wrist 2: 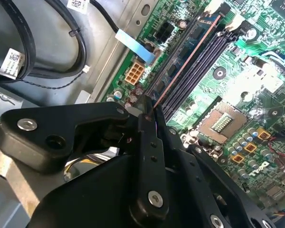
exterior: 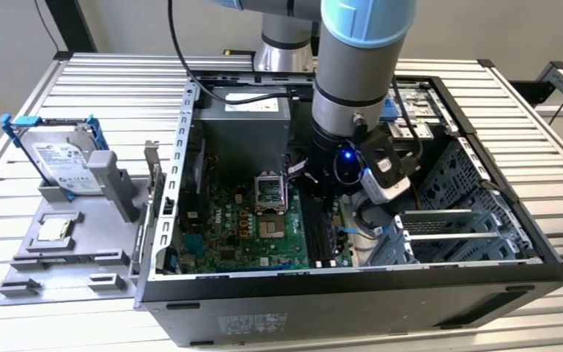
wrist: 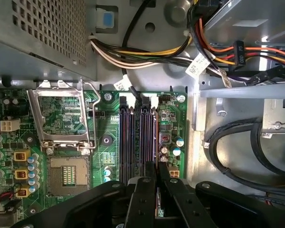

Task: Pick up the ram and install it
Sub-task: 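Press down the ram until it locks into place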

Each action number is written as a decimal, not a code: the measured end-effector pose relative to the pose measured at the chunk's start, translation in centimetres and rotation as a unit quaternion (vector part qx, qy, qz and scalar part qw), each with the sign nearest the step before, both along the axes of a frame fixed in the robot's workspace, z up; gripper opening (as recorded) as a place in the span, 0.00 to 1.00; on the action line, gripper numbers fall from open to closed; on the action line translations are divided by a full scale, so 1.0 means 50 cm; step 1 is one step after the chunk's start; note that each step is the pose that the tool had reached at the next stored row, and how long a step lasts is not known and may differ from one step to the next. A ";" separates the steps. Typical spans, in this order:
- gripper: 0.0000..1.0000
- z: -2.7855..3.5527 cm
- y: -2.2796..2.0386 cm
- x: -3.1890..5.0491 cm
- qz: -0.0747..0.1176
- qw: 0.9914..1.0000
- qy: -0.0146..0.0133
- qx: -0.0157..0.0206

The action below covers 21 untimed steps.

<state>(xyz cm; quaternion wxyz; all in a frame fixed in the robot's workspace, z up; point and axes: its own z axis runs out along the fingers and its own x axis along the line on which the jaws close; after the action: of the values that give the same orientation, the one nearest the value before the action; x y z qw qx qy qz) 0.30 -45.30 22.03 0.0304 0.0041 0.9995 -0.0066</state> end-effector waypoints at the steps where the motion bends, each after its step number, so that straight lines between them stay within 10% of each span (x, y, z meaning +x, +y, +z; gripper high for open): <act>1: 0.00 0.000 0.0001 0.000 0.000 1.000 0.000 0.000; 21: 0.00 -0.013 0.0001 -0.004 0.001 1.000 0.000 0.000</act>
<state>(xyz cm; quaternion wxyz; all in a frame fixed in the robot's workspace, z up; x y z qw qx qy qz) 0.12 -45.29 21.38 0.0305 0.0029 0.9995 -0.0064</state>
